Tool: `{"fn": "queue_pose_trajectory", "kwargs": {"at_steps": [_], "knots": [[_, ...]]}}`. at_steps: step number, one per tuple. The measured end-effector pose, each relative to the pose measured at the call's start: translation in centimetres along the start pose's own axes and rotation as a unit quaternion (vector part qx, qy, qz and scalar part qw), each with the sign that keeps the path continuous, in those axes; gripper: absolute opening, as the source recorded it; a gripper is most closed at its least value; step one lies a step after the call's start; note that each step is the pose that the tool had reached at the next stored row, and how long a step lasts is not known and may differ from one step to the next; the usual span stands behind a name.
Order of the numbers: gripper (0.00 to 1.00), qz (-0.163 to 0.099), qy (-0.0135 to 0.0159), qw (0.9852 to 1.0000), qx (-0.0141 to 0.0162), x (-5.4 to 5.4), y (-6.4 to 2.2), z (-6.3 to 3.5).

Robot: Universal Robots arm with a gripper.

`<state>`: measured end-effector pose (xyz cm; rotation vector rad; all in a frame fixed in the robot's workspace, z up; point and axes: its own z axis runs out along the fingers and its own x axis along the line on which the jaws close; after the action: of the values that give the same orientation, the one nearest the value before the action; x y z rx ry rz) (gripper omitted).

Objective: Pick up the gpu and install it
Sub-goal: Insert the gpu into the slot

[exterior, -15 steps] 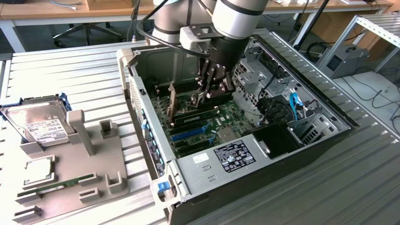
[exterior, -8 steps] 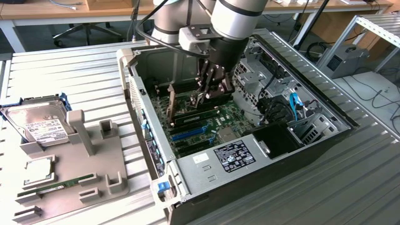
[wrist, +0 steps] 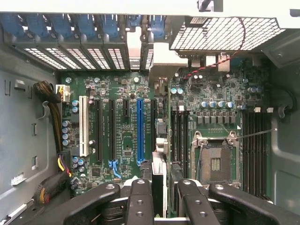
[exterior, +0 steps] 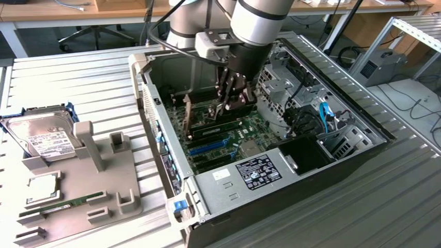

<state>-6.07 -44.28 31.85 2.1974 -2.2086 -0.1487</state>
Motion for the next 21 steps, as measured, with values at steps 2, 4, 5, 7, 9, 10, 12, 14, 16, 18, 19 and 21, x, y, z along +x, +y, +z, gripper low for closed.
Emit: {"fn": "queue_pose_trajectory", "kwargs": {"at_steps": [2, 4, 5, 7, 9, 10, 12, 14, 16, 18, 19, 21], "knots": [[0.26, 0.0, -0.0001, 1.0, 0.0, 0.0, 0.16, 0.09], [0.26, 0.0, -0.0005, 1.0, -0.0001, 0.0, 0.17, 0.2], [0.26, 0.0, -0.0007, 1.0, -0.0002, 0.0, 0.18, 0.24], [0.26, 0.0, -0.0008, 1.0, -0.0003, 0.0, 0.21, 0.3], [0.26, 0.0, -0.0009, 1.0, -0.0003, 0.0, 0.21, 0.35], [0.26, 0.0, -0.0009, 1.0, -0.0003, 0.0, 0.22, 0.36], [0.26, 0.0, -0.0012, 1.0, -0.0002, 0.0, 0.36, 0.4], [0.26, 0.0, -0.0015, 1.0, -0.0002, 0.0, 0.64, 0.43], [0.26, 0.0, -0.0015, 1.0, -0.0003, 0.0, 1.0, 0.47], [0.26, 0.0, -0.0016, 1.0, -0.0003, 0.0, 1.31, 0.51], [0.26, 0.0, -0.0016, 1.0, -0.0003, 0.0, 1.47, 0.53], [0.26, 0.0, -0.0016, 1.0, -0.0003, 0.0, 1.8, 0.59]]}}
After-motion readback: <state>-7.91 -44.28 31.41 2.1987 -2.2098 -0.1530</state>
